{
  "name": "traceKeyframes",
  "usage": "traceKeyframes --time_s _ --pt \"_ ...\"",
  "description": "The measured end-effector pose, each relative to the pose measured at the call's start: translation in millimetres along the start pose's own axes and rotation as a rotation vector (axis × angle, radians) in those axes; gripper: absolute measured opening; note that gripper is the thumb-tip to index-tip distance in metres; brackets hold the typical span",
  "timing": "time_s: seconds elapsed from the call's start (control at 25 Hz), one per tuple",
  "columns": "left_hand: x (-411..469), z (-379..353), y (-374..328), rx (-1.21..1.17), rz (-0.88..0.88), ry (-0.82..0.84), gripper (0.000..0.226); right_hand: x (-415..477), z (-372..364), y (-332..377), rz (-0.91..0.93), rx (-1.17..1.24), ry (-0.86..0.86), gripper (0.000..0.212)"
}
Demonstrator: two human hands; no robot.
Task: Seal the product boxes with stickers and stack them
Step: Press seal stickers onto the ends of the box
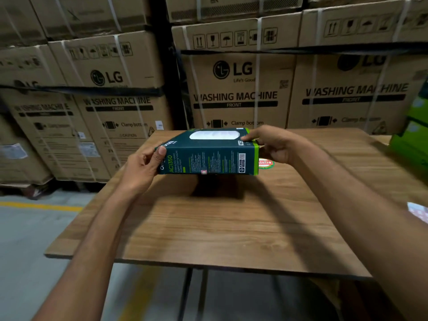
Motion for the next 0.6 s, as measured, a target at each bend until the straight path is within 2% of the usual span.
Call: traceKeyframes --time_s 0.16,0.4,0.6 --pt "21 -3 31 0.03 0.002 0.027 0.042 31 -26 -8 0.029 -0.057 0.016 0.036" --pt "8 -8 72 -0.073 0.173 0.063 0.041 53 -41 -34 0.05 -0.305 -0.026 0.03" --pt "17 -1 83 -0.047 0.192 -0.019 0.036 45 -51 -31 0.079 -0.274 -0.017 0.031"
Point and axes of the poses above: each hand's wrist, its own x-axis towards the middle knuckle, its own z-axis out of the back of the hand, y = z × x, the point moved 2 cm from there along x, towards the middle knuckle, and after that the axes turned 13 degrees about -y, right-handed, at the moved point
